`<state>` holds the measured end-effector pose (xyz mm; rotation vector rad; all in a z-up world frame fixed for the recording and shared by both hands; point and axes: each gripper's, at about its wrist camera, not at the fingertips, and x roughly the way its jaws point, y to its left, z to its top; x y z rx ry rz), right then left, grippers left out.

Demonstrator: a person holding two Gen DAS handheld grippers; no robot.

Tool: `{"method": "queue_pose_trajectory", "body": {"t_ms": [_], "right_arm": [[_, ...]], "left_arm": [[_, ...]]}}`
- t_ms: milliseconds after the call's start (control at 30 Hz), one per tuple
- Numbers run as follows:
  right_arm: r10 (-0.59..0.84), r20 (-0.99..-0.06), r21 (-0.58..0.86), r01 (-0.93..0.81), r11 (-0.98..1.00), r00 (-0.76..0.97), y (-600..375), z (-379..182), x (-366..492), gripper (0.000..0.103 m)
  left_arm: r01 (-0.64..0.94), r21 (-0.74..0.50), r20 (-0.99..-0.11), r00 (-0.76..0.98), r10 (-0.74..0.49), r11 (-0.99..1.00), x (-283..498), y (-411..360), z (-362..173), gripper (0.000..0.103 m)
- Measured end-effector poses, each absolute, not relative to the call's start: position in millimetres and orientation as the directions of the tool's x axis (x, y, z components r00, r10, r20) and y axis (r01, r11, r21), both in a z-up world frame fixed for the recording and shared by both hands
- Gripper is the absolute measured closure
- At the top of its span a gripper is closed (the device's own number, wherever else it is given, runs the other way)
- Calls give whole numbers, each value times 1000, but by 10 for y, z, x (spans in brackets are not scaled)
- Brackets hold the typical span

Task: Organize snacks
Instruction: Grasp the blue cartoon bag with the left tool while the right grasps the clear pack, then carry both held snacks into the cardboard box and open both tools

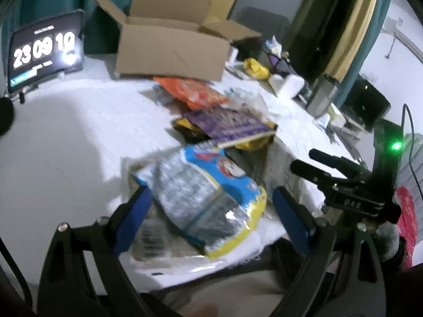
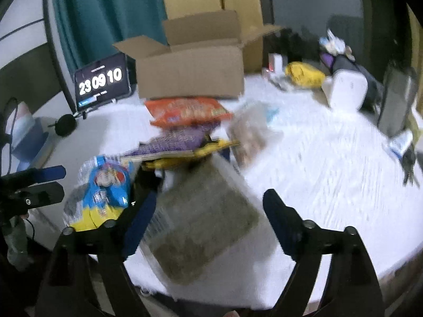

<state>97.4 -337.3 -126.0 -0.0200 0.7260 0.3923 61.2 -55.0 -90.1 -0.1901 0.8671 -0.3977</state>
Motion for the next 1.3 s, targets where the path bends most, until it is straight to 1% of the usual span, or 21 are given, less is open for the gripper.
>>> {"method": "queue_pose_trajectory", "body": {"t_ms": [100, 200, 333, 367, 433, 533, 567, 600, 633, 667, 700, 733, 800, 900, 1000, 1300], "right_arm": [[337, -665, 153, -320, 935, 667, -3491, -1363, 940, 16], [333, -674, 189, -282, 941, 660, -3582, -1448, 956, 16], [361, -682, 250, -261, 932, 636, -3592, -1592, 1055, 16], [373, -687, 269, -259, 928, 623, -3570, -1634, 1086, 16], [423, -666, 321, -276, 906, 614, -3529, -1663, 1107, 16], [444, -646, 345, -281, 896, 621, -3470, -1677, 1127, 17], [446, -640, 350, -279, 894, 626, -3470, -1674, 1135, 28], [467, -630, 367, -291, 883, 621, -3476, -1667, 1144, 43], [498, -610, 394, -310, 865, 616, -3503, -1644, 1143, 51], [497, -608, 389, -313, 866, 619, -3515, -1620, 1138, 56], [494, -606, 371, -328, 869, 623, -3512, -1586, 1123, 60], [494, -601, 357, -343, 869, 628, -3514, -1549, 1102, 62], [499, -596, 351, -355, 866, 629, -3539, -1491, 1085, 68], [491, -584, 325, -368, 871, 646, -3587, -1367, 1059, 73], [464, -567, 279, -372, 885, 680, -3640, -1201, 1032, 75], [397, -517, 195, -347, 917, 759, -3830, -824, 1172, 76]], "left_arm": [[250, -327, -723, 555, -412, 911, 673, -617, -972, 9], [234, -310, -739, 551, -388, 921, 754, -708, -1019, 7], [222, -285, -766, 533, -361, 932, 904, -832, -1142, 5], [228, -274, -759, 545, -355, 934, 921, -862, -1159, 5], [235, -246, -762, 553, -338, 940, 950, -910, -1168, 5], [241, -234, -763, 556, -331, 942, 1000, -942, -1177, 5], [248, -230, -762, 556, -333, 941, 1011, -951, -1176, 6], [264, -234, -758, 553, -346, 936, 1017, -962, -1175, 10], [274, -237, -758, 548, -354, 932, 1025, -973, -1178, 22], [288, -238, -761, 539, -362, 928, 1033, -987, -1180, 22], [302, -226, -760, 540, -362, 926, 1032, -1010, -1167, 27], [311, -223, -759, 539, -364, 924, 1023, -1028, -1154, 30], [327, -228, -757, 532, -378, 917, 1023, -1037, -1129, 31], [343, -241, -745, 534, -400, 908, 999, -1036, -1070, 33], [350, -245, -729, 548, -409, 904, 951, -1006, -971, 33], [320, -238, -665, 635, -393, 917, 963, -715, -604, 33]]}}
